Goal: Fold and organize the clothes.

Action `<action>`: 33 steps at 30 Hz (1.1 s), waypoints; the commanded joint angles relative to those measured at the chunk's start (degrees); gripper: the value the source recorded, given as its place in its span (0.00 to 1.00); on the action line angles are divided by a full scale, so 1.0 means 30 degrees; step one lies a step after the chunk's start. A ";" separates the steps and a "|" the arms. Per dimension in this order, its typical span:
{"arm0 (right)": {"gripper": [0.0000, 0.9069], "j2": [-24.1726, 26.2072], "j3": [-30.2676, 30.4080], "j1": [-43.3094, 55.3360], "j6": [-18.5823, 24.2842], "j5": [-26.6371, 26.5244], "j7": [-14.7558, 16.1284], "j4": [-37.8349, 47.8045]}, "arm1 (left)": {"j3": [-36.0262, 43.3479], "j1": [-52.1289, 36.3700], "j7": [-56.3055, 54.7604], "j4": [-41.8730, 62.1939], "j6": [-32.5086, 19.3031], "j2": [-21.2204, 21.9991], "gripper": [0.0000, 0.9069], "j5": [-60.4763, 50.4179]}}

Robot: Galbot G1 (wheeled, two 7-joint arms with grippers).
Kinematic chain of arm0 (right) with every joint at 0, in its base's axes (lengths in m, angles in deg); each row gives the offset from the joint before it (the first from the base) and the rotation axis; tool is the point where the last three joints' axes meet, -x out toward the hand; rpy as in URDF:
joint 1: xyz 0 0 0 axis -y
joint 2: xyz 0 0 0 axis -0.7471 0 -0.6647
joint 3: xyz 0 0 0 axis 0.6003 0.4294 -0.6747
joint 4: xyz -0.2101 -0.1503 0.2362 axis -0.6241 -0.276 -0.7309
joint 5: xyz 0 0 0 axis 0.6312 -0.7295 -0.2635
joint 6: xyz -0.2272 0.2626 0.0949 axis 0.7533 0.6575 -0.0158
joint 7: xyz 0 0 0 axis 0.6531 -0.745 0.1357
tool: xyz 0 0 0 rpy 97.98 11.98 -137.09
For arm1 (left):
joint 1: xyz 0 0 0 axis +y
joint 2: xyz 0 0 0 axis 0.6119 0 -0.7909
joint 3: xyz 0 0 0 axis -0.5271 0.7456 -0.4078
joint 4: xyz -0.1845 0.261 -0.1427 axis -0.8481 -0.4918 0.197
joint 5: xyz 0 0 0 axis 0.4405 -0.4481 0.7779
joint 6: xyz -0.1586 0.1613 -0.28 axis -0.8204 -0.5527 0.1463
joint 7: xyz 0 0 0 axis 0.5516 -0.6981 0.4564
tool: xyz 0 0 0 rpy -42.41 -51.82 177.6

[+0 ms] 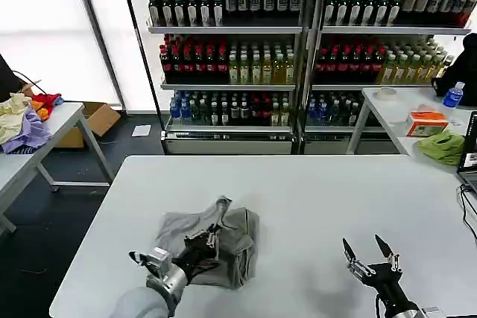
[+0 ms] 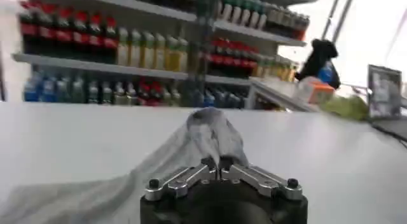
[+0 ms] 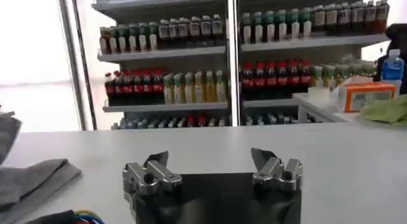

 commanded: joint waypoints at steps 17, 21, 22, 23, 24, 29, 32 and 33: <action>1.00 0.0234 0.0947 0.0365 -0.0176 0.0383 0.0470 -0.0135 | -0.5222 0.0979 0.2446 -0.1256 -0.0490 -0.2996 1.00 0.0806; 1.00 0.0723 0.1205 0.0401 -0.0217 0.0169 0.0529 -0.0105 | -0.7637 0.2263 0.3060 -0.0584 0.0449 -0.2859 1.00 -0.0174; 1.00 0.0849 0.1253 0.0433 -0.0226 0.0142 0.0510 -0.0078 | -0.8053 0.2633 0.3341 -0.0443 0.0773 -0.2788 1.00 -0.0473; 1.00 0.1000 0.1302 0.0492 -0.0213 0.0153 0.0504 -0.0012 | -0.8468 0.3051 0.3616 -0.0228 0.0856 -0.2680 1.00 -0.0912; 1.00 0.1092 0.1342 0.0519 -0.0212 0.0148 0.0482 0.0006 | -0.8649 0.3367 0.3792 -0.0125 0.1124 -0.2626 1.00 -0.1535; 1.00 0.1307 0.1368 0.0570 -0.0259 -0.0023 0.0459 0.0074 | -0.8966 0.4576 0.3067 0.0235 0.2247 -0.1759 1.00 -0.3166; 1.00 0.1401 0.1358 0.0557 -0.0331 -0.0160 0.0457 0.0107 | -0.8349 0.5217 0.1605 0.0063 0.2143 -0.1181 1.00 -0.3046; 1.00 0.1414 0.1360 0.0566 -0.0330 -0.0168 0.0460 0.0138 | -0.8216 0.5243 0.1475 0.0080 0.2143 -0.1052 1.00 -0.3037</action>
